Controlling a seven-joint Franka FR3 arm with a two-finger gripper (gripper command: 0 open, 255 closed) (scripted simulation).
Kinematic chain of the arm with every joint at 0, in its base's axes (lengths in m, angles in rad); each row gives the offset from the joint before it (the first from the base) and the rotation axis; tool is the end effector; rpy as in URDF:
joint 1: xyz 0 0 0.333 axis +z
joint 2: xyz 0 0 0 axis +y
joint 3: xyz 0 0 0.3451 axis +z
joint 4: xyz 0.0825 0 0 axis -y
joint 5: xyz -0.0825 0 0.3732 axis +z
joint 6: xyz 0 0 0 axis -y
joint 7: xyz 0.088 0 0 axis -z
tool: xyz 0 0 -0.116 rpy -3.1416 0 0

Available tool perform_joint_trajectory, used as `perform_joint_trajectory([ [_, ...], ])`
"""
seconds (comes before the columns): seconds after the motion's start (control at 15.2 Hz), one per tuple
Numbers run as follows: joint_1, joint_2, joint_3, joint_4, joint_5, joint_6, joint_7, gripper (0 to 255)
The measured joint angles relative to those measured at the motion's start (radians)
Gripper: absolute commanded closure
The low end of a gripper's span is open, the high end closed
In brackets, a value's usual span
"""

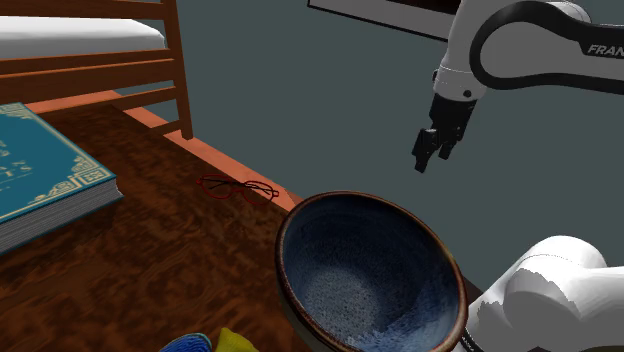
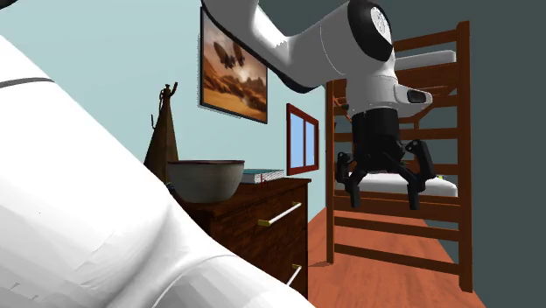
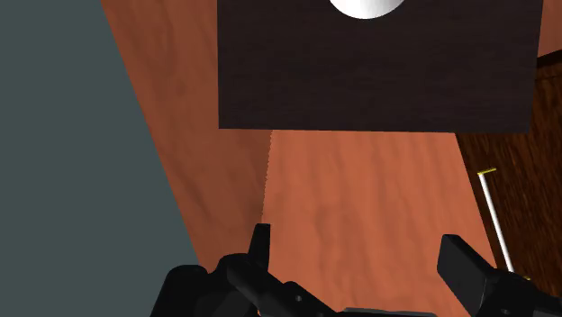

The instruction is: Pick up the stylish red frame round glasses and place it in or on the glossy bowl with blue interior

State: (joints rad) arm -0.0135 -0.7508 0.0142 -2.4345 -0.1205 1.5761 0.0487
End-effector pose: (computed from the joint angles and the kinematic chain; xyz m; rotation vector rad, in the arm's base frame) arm 0.2801 -0.0126 0.5577 3.0043 -0.0679 -0.1575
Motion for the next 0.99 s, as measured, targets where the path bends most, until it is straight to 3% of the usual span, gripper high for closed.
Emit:
perform_joint_trajectory([
  [0.33, 0.044, 0.072, 0.036, 0.047, 0.029, 0.029, -0.011, 0],
  [0.99, 0.164, 0.312, 0.146, 0.244, 0.088, 0.092, -0.068, 0],
])
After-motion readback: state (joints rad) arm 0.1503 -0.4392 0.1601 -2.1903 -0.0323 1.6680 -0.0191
